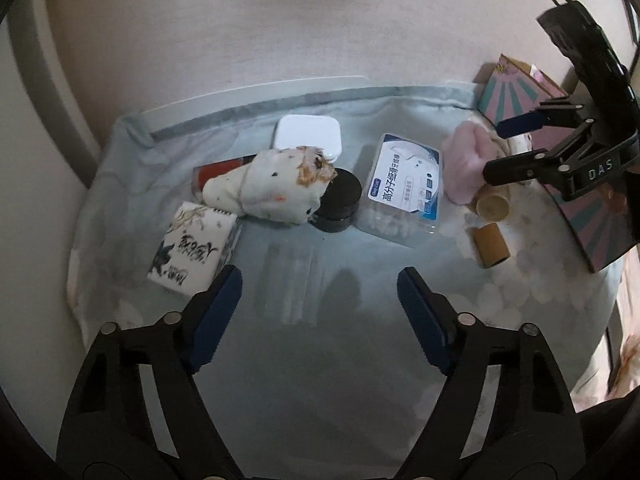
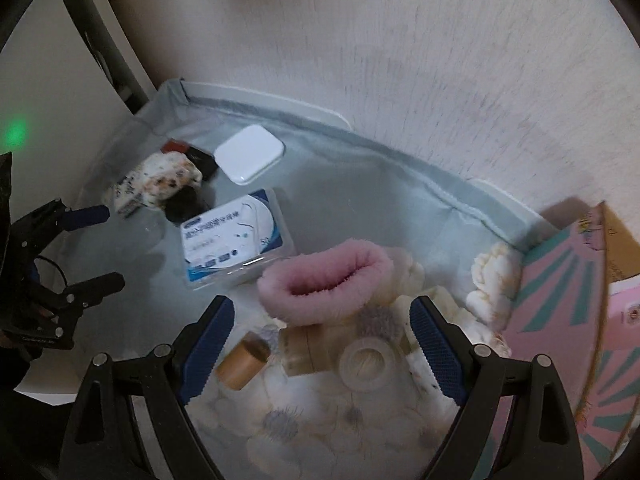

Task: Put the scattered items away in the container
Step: 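Move right tool to pink fluffy ring while left tool moves to clear plastic cup, then grasp and lift pink ring with right tool while left tool grasps clear cup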

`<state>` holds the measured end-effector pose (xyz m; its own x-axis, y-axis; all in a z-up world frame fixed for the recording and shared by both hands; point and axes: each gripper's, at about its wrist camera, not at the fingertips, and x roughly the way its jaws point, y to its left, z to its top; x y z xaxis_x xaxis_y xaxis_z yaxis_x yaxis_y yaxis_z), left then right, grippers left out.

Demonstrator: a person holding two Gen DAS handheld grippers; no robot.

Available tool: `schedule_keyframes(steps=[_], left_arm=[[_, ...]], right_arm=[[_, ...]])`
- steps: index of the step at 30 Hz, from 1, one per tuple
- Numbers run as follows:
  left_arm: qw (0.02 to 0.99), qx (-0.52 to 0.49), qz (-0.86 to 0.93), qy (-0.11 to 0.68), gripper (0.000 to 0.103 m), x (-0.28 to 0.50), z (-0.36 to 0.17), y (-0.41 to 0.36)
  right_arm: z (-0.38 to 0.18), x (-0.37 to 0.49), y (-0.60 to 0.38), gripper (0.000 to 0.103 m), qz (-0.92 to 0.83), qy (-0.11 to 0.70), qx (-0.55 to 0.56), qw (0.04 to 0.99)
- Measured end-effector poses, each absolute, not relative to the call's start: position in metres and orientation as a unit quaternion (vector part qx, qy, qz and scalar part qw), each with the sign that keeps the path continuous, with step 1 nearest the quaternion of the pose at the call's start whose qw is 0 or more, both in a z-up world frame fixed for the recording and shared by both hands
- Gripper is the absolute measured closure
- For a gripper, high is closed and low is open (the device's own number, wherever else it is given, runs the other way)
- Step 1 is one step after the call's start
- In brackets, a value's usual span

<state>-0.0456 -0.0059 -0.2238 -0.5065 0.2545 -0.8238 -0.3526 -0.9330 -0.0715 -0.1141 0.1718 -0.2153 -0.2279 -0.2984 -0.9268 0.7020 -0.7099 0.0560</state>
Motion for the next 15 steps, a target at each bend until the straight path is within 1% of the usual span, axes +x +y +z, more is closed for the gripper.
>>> schedule_keyframes(steps=[1, 3, 4, 6, 7, 8, 9, 10, 11, 13, 15], left_arm=[[0.178, -0.467, 0.864, 0.057, 0.031, -0.049, -0.227, -0.004], [0.181, -0.471, 0.861, 0.062, 0.042, -0.054, -0.231, -0.002], [0.182, -0.473, 0.859, 0.067, 0.043, -0.057, -0.234, 0.0], [0.181, -0.477, 0.857, 0.078, 0.054, -0.06, -0.239, 0.003], [0.181, -0.478, 0.856, 0.082, 0.057, -0.061, -0.24, 0.004], [0.18, -0.479, 0.855, 0.086, 0.062, -0.062, -0.242, 0.005], [0.179, -0.48, 0.854, 0.088, 0.07, -0.063, -0.244, 0.005], [0.177, -0.481, 0.854, 0.091, 0.073, -0.064, -0.245, 0.005], [0.174, -0.481, 0.854, 0.095, 0.076, -0.064, -0.246, 0.005], [0.173, -0.479, 0.855, 0.096, 0.076, -0.065, -0.244, 0.003], [0.17, -0.477, 0.857, 0.096, 0.076, -0.065, -0.243, 0.0]], right_arm=[[-0.22, -0.115, 0.17, 0.016, -0.758, 0.196, 0.527, 0.329], [-0.225, -0.117, 0.166, 0.016, -0.756, 0.204, 0.526, 0.332], [-0.227, -0.119, 0.165, 0.015, -0.755, 0.207, 0.525, 0.334], [-0.23, -0.121, 0.16, 0.016, -0.756, 0.212, 0.519, 0.337], [-0.232, -0.122, 0.159, 0.016, -0.756, 0.216, 0.517, 0.339], [-0.234, -0.123, 0.157, 0.016, -0.756, 0.222, 0.514, 0.339], [-0.236, -0.124, 0.155, 0.016, -0.755, 0.229, 0.513, 0.339], [-0.238, -0.126, 0.154, 0.016, -0.753, 0.233, 0.513, 0.34], [-0.239, -0.126, 0.153, 0.022, -0.752, 0.233, 0.513, 0.341], [-0.242, -0.129, 0.154, 0.036, -0.747, 0.228, 0.52, 0.346], [-0.242, -0.133, 0.157, 0.042, -0.746, 0.213, 0.526, 0.348]])
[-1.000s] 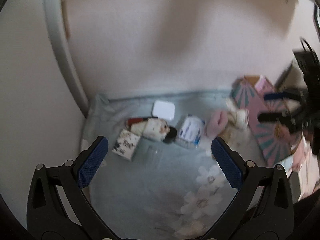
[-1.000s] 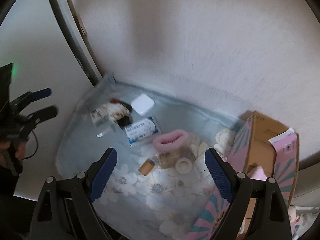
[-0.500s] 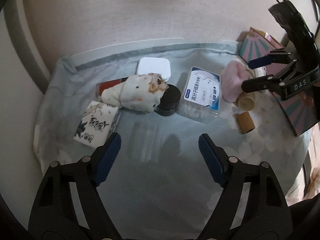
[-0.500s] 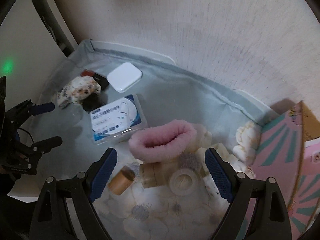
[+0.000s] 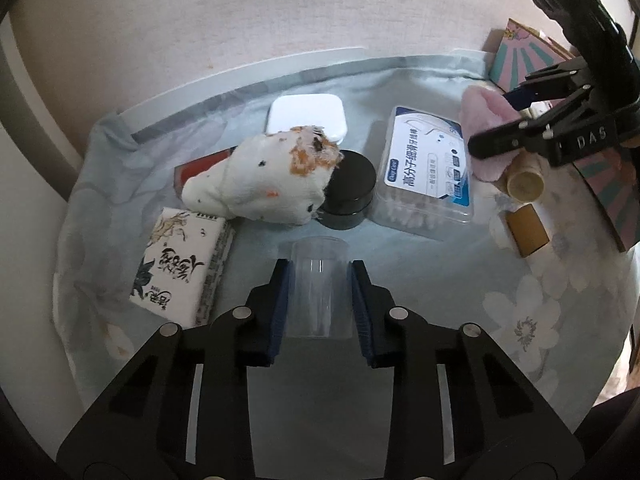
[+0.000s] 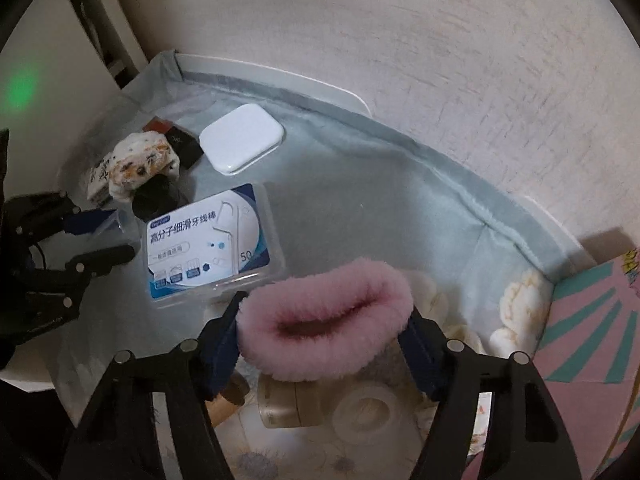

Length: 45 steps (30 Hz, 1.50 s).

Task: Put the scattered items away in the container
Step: 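Grasp and lift pink ring with right tool while left tool grasps clear cup, then carry pink ring in right tool and clear cup in left tool to the box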

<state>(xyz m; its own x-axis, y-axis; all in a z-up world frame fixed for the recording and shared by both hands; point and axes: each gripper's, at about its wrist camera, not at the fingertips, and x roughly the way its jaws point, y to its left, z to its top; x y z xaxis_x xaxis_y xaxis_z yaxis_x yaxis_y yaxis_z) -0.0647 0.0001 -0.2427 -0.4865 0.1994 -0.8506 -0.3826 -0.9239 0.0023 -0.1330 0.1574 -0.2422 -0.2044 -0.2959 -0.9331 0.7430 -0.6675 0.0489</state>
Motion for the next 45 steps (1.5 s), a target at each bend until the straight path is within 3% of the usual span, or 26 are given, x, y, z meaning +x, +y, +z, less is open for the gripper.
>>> schedule_keyframes(steps=[5, 11, 30, 45], left_arm=[[0.165, -0.472, 0.862, 0.081, 0.076, -0.064, -0.235, -0.007], [0.157, -0.469, 0.866, 0.071, 0.076, -0.062, -0.223, -0.011], [0.153, -0.415, 0.894, 0.068, 0.076, -0.041, -0.105, 0.009], [0.247, -0.351, 0.892, 0.141, 0.076, -0.047, -0.014, 0.144]], right_arm=[[-0.235, -0.136, 0.16, 0.066, -0.748, 0.202, 0.522, 0.357], [-0.231, -0.136, 0.159, 0.075, -0.746, 0.204, 0.522, 0.361], [-0.128, -0.12, 0.19, 0.075, -0.78, 0.177, 0.462, 0.383], [-0.046, -0.114, 0.305, 0.075, -0.827, 0.146, 0.415, 0.35]])
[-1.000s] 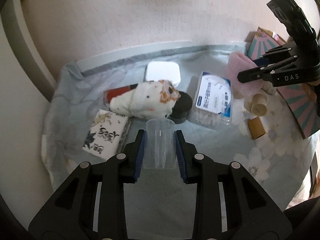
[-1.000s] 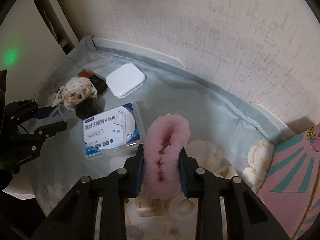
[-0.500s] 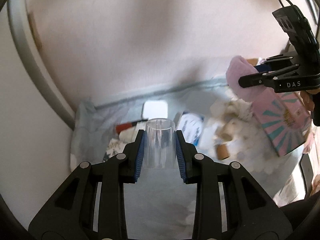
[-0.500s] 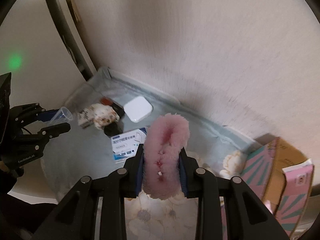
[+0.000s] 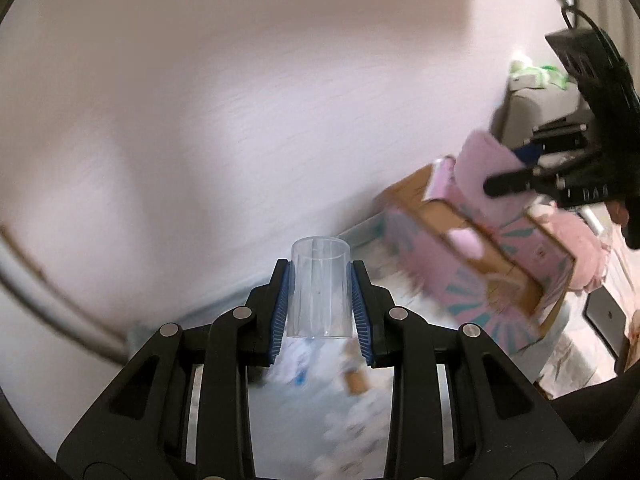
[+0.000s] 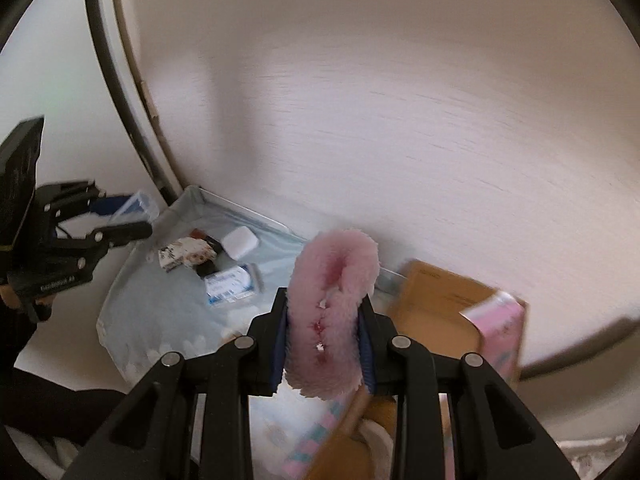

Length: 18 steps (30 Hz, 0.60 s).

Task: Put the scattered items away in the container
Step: 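Carry pink ring in right tool and clear cup in left tool to the box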

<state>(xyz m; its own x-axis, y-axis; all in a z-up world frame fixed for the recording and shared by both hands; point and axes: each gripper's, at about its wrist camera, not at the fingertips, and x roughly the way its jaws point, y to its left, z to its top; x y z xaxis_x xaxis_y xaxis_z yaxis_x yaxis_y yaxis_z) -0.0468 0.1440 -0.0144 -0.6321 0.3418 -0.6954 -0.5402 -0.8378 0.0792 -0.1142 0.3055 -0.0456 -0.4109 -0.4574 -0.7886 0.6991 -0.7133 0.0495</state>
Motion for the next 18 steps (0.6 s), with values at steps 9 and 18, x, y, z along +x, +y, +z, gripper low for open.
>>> schedule_keyframes(steps=[9, 18], left_arm=[[0.33, -0.379, 0.854, 0.136, 0.076, -0.061, -0.039, 0.27], [0.372, -0.42, 0.812, 0.163, 0.076, -0.062, -0.088, 0.367]], right_arm=[[-0.073, -0.099, 0.387, 0.075, -0.822, 0.14, 0.454, 0.312], [-0.121, -0.075, 0.428, 0.075, -0.804, 0.124, 0.495, 0.306]])
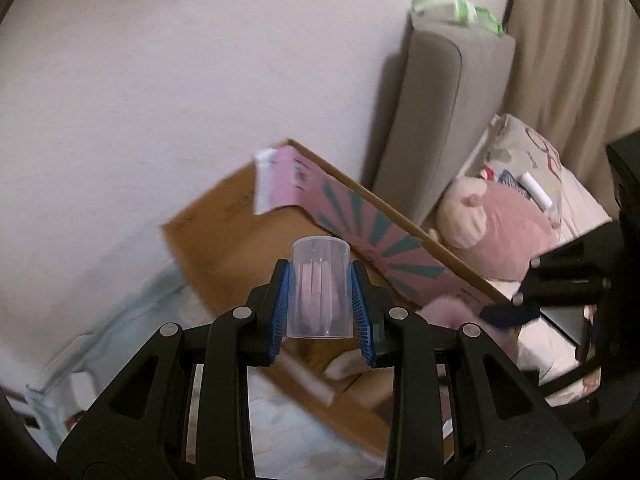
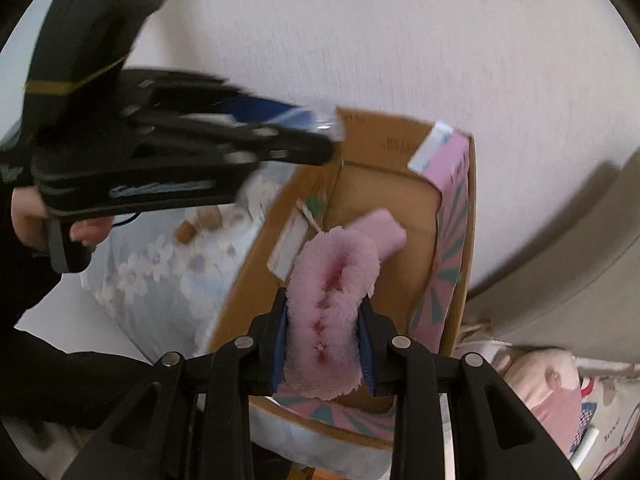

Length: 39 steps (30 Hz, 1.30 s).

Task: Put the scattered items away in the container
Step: 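Carry pink ring in right tool and clear cup in left tool to the box, then open right tool releasing ring into box while left tool releases cup inside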

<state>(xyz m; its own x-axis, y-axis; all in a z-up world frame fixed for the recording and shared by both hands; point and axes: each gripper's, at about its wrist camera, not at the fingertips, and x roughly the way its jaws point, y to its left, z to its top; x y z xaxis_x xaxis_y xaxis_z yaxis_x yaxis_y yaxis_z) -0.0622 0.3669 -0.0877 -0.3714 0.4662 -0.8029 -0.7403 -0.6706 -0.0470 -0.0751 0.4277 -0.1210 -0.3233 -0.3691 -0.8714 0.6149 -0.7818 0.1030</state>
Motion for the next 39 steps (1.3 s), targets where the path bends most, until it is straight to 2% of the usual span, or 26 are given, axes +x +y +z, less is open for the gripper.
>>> schedule_keyframes(steps=[9, 10, 11, 12, 13, 17, 27, 35, 39], left_arm=[[0.368, -0.45, 0.793, 0.181, 0.074, -0.069, -0.109, 0.387], [0.365, -0.46, 0.789, 0.179, 0.072, -0.071, -0.112, 0.388], [0.36, -0.47, 0.786, 0.176, 0.06, -0.073, -0.114, 0.387], [0.357, -0.478, 0.784, 0.17, 0.044, -0.075, -0.117, 0.385], [0.357, -0.48, 0.784, 0.165, 0.0, -0.076, -0.118, 0.384], [0.349, -0.474, 0.793, 0.155, 0.0, -0.075, -0.116, 0.376], [0.314, -0.459, 0.821, 0.128, 0.0, -0.074, -0.096, 0.338], [0.251, -0.434, 0.857, 0.119, 0.0, -0.068, -0.072, 0.284], [0.229, -0.431, 0.867, 0.104, 0.0, -0.061, -0.065, 0.252]], right_arm=[[-0.139, -0.078, 0.442, 0.075, -0.794, 0.112, 0.505, 0.321], [-0.141, -0.078, 0.44, 0.068, -0.791, 0.117, 0.506, 0.324], [-0.142, -0.078, 0.438, 0.051, -0.79, 0.121, 0.506, 0.325], [-0.142, -0.079, 0.437, 0.044, -0.791, 0.12, 0.505, 0.323], [-0.142, -0.079, 0.437, 0.039, -0.792, 0.113, 0.504, 0.325], [-0.14, -0.081, 0.439, 0.038, -0.796, 0.091, 0.502, 0.327], [-0.13, -0.083, 0.435, 0.038, -0.804, 0.114, 0.499, 0.304], [-0.114, -0.088, 0.432, 0.038, -0.811, 0.089, 0.503, 0.284], [-0.107, -0.083, 0.427, 0.038, -0.817, 0.102, 0.495, 0.276]])
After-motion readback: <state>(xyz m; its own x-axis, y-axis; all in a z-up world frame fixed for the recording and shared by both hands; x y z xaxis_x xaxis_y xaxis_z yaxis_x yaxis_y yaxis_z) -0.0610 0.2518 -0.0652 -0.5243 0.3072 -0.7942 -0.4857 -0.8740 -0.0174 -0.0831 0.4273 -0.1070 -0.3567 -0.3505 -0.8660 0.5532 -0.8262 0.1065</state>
